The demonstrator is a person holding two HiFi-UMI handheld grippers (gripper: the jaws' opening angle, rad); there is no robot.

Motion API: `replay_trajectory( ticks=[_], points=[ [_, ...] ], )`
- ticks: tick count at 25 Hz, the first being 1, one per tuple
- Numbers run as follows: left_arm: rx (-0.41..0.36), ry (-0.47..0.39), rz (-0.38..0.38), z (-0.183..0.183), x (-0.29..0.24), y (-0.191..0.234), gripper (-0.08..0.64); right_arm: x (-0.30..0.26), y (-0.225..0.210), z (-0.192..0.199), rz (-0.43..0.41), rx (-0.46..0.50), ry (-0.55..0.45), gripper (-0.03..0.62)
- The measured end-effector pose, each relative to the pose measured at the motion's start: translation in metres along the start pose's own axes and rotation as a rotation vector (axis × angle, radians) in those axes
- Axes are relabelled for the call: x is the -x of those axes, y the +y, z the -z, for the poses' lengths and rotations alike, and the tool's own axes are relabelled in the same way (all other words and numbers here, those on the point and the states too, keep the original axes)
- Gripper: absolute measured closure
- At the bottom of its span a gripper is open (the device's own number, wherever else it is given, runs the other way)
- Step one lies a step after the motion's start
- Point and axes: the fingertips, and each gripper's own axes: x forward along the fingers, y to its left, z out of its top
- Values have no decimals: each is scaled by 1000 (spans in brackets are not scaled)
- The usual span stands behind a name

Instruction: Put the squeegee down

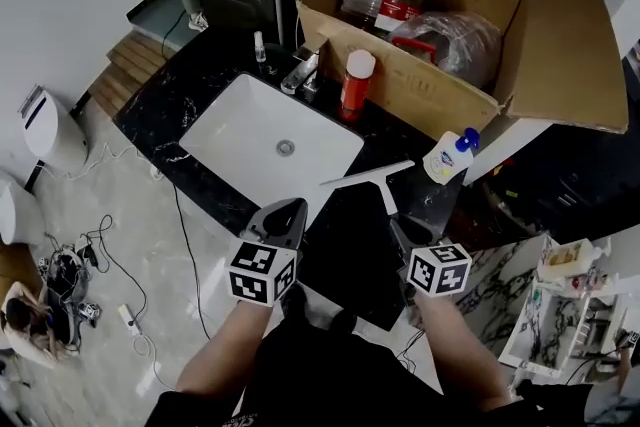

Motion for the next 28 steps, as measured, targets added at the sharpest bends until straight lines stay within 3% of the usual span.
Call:
replay_trajectory(
  ticks=[17,23,28],
  points=[
    [15,-16,16,-8,13,0,551,-32,-9,38,119,95,149,500],
    [9,-24,19,-14,16,0,551,-24,-9,37,104,42,140,497],
    [-1,-33,34,-26,15,-5,551,-10,-18,17,108,2,66,500]
  ],
)
